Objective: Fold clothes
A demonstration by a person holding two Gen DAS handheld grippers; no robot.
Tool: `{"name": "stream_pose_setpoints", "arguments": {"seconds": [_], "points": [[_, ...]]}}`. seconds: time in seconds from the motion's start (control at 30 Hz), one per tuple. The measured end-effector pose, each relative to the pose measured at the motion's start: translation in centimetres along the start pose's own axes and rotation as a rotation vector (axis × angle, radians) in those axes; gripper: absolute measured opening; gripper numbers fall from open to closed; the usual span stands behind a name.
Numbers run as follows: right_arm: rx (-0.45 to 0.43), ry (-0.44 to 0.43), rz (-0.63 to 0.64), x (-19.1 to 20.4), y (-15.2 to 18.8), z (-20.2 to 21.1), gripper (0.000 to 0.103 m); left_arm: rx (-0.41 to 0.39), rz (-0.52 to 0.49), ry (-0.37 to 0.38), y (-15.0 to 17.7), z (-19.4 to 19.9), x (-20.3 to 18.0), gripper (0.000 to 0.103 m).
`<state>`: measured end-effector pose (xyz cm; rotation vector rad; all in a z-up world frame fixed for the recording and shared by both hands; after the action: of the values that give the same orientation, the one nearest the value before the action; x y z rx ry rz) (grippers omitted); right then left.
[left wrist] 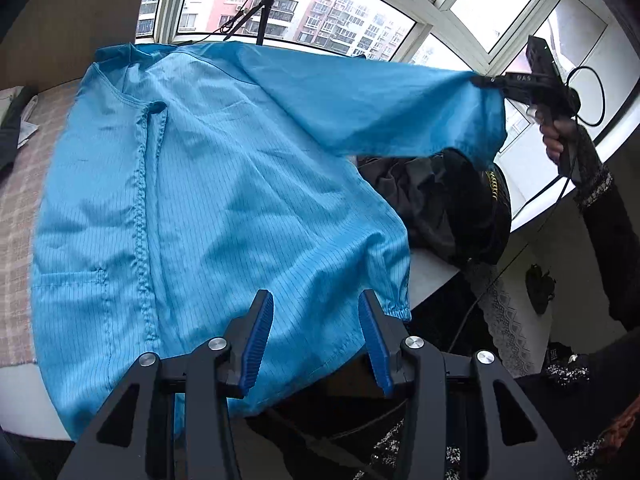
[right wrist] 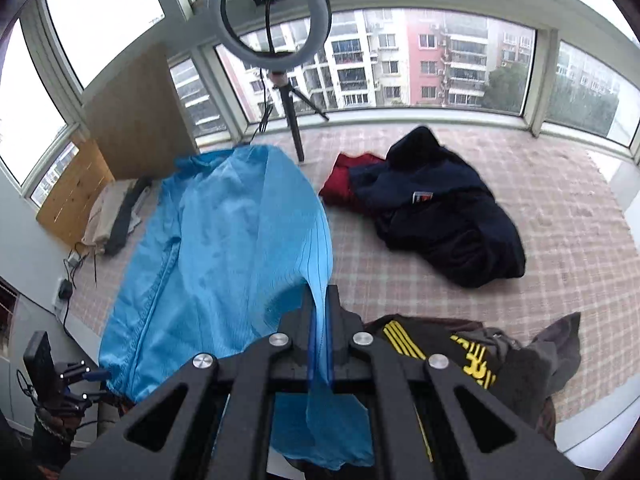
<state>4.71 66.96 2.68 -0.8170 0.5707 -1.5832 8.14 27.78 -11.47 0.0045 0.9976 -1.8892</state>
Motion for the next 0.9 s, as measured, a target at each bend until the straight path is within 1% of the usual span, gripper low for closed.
{"name": "stream_pose_setpoints", "arguments": {"seconds": [0.03, 0.07, 0.13, 0.17, 0.23, 0.27, 0.33, 0.37, 0.4, 0.43, 0.47, 0.5, 0.53, 0.57, 0.63, 0.7, 0.73, 0.77, 0.8, 0.83, 0.9], "points": [[-0.035, 0.003, 0.017, 0.9, -1.8, 1.3, 0.004, -0.006, 0.008, -0.007, 0.5, 0.4, 0.2, 0.043], [-0.053, -0.004, 0.054, 2.7, -3.0, 2.1, 0.004, -0.012, 0.018, -0.012, 0.9, 0.9, 0.4, 0.043], [-0.068, -0.034, 0.161, 7.4, -4.3, 2.7, 0.004, -0.025, 0.04, -0.015, 1.6, 1.6, 0.8, 0.043], [-0.051, -0.063, 0.206, 10.0, -4.0, 2.4, 0.004, -0.03, 0.048, -0.017, 1.9, 1.9, 0.9, 0.043], [0.02, -0.141, 0.286, 15.6, -2.0, 1.0, 0.004, -0.039, 0.056, -0.025, 2.5, 2.4, 0.9, 0.043], [0.101, -0.206, 0.298, 18.2, 0.1, -0.1, 0.005, -0.042, 0.059, -0.029, 2.8, 2.7, 0.9, 0.043], [0.332, -0.372, 0.278, 23.2, 5.9, -2.9, 0.014, -0.045, 0.06, -0.038, 3.4, 3.1, 0.9, 0.043], [0.456, -0.45, 0.265, 25.3, 9.2, -3.8, 0.015, -0.048, 0.06, -0.041, 3.7, 3.4, 0.8, 0.043], [0.558, -0.509, 0.256, 26.7, 12.3, -4.3, 0.015, -0.051, 0.059, -0.042, 3.9, 3.6, 0.8, 0.043], [0.613, -0.544, 0.256, 27.5, 14.6, -4.2, 0.015, -0.052, 0.058, -0.043, 4.2, 3.9, 0.7, 0.043], [0.626, -0.566, 0.248, 27.7, 16.0, -4.0, 0.015, -0.051, 0.056, -0.043, 4.5, 4.0, 0.7, 0.043], [0.619, -0.58, 0.219, 27.3, 16.7, -3.6, 0.015, -0.049, 0.051, -0.045, 4.7, 4.1, 0.6, 0.044], [0.607, -0.59, 0.167, 26.2, 16.9, -3.3, 0.016, -0.046, 0.042, -0.047, 4.8, 4.0, 0.5, 0.044], [0.577, -0.575, 0.109, 24.5, 16.7, -3.0, 0.017, -0.041, 0.033, -0.05, 4.9, 3.8, 0.4, 0.045], [0.492, -0.509, -0.004, 20.4, 15.7, -2.7, 0.025, -0.024, 0.016, -0.053, 4.8, 2.9, 0.1, 0.045], [0.419, -0.384, -0.06, 16.1, 15.1, -2.8, 0.026, 0.001, -0.023, -0.042, 4.4, 1.4, -0.5, 0.045], [0.391, -0.32, -0.064, 14.2, 14.9, -3.0, 0.026, 0.014, -0.047, -0.037, 4.2, 0.7, -0.8, 0.045], [0.376, -0.258, -0.06, 12.6, 15.1, -3.4, 0.026, 0.027, -0.078, -0.04, 3.8, -0.1, -1.1, 0.045], [0.374, -0.204, -0.061, 11.3, 15.4, -3.9, 0.026, 0.037, -0.107, -0.058, 3.4, -0.8, -0.9, 0.046], [0.383, -0.175, -0.065, 10.3, 15.7, -4.6, 0.026, 0.045, -0.125, -0.085, 2.9, -1.4, -0.5, 0.047], [0.402, -0.176, -0.102, 9.0, 16.7, -6.3, 0.026, 0.062, -0.152, -0.14, 1.9, -2.6, 0.7, 0.05]]}}
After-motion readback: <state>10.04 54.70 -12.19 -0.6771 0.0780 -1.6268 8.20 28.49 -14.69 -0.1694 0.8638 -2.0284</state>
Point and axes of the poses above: each gripper's, at about its wrist camera, not at the fingertips, and z roughly against the way its jaws point, x to its left, y to its underside, the point moved 4 cm from there along -z, roughly the way its jaws point, and after that the axes turned 11 degrees about -x, right-handed, at the moved point
